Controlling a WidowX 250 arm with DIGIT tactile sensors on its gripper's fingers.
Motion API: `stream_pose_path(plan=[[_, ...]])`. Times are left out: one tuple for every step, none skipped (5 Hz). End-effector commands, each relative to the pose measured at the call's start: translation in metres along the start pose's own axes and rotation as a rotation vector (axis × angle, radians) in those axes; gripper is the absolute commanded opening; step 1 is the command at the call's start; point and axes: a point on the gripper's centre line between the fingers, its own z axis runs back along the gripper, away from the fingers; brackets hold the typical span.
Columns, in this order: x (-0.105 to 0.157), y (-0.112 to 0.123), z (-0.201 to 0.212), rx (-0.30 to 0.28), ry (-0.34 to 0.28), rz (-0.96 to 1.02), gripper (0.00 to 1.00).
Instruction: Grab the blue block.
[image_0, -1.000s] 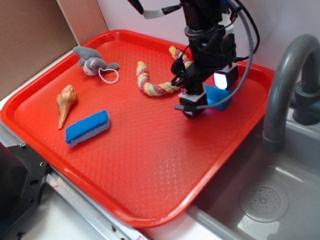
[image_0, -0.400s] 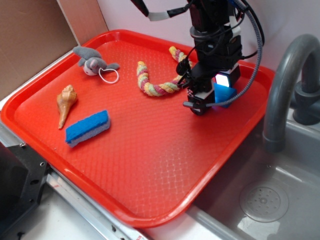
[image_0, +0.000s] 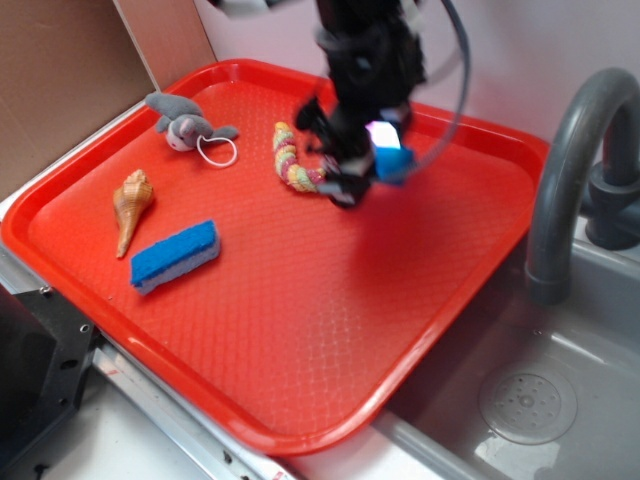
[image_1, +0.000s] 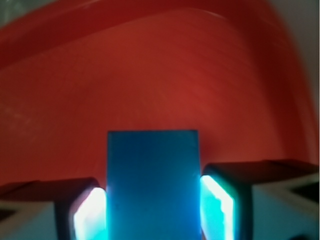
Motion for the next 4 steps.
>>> stream_pose_path(plan=[[-0.033, -0.046, 0.084, -0.03, -0.025, 0.488, 0.0], [-0.053, -0.06, 0.104, -0.082, -0.003, 0.743, 0.0], [-0.065, -0.062, 0.11, -0.105, 0.011, 0.996, 0.0], [-0.071, -0.055, 0.105, -0.091, 0.055, 1.236, 0.0]])
